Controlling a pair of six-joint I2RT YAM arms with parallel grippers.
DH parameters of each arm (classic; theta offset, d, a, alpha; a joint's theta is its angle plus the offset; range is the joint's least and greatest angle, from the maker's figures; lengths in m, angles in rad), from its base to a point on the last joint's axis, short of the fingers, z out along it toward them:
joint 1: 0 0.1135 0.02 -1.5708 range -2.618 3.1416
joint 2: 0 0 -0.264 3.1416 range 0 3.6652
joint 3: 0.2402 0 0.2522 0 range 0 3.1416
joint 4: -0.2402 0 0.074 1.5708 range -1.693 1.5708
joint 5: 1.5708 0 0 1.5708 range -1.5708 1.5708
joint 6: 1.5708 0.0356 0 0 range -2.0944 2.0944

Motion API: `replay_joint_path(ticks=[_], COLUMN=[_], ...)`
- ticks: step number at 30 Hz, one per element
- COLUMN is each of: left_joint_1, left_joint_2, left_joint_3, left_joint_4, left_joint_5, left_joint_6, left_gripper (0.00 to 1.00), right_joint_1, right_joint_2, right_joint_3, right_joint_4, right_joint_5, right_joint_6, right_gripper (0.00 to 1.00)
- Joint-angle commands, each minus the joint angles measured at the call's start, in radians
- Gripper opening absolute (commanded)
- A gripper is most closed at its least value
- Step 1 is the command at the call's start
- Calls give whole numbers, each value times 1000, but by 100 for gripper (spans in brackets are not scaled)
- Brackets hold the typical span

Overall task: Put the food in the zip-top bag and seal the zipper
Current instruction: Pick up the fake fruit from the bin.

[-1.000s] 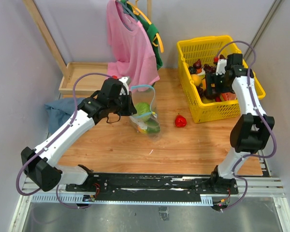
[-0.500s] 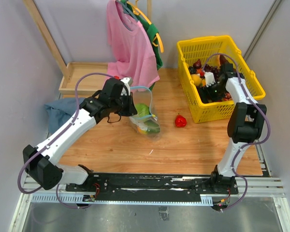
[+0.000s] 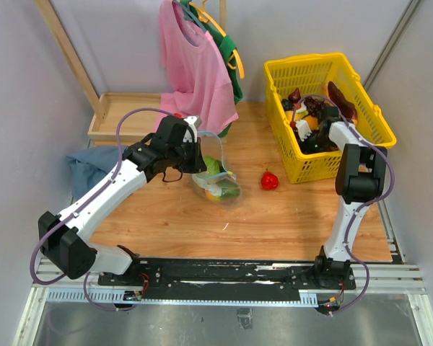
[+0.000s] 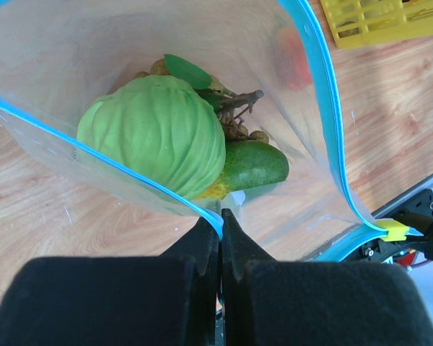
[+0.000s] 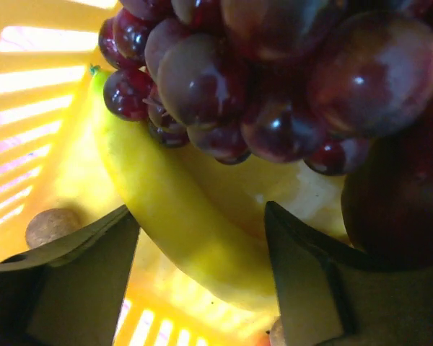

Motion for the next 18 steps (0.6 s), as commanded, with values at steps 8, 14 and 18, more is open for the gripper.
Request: replay_joint_path(ticks=[8,14,18], left_joint_1=[-3,-3,-3], left_joint_2=[-15,-26,-22], left_joint_3=[67,99,117], left_joint_4=[-2,-6,-2], left_joint_5=[15,12,15], left_joint_6=[36,58,71], left_gripper=[0,0,0], right_joint_1=[14,15,15], right_joint_2=[22,-73,-186], right_joint_3=[2,-21,-35], right_joint_4=[26,36,60], right_joint_5=[58,49,25], right_joint_6=[-2,10,37], right_gripper=[42,22,11])
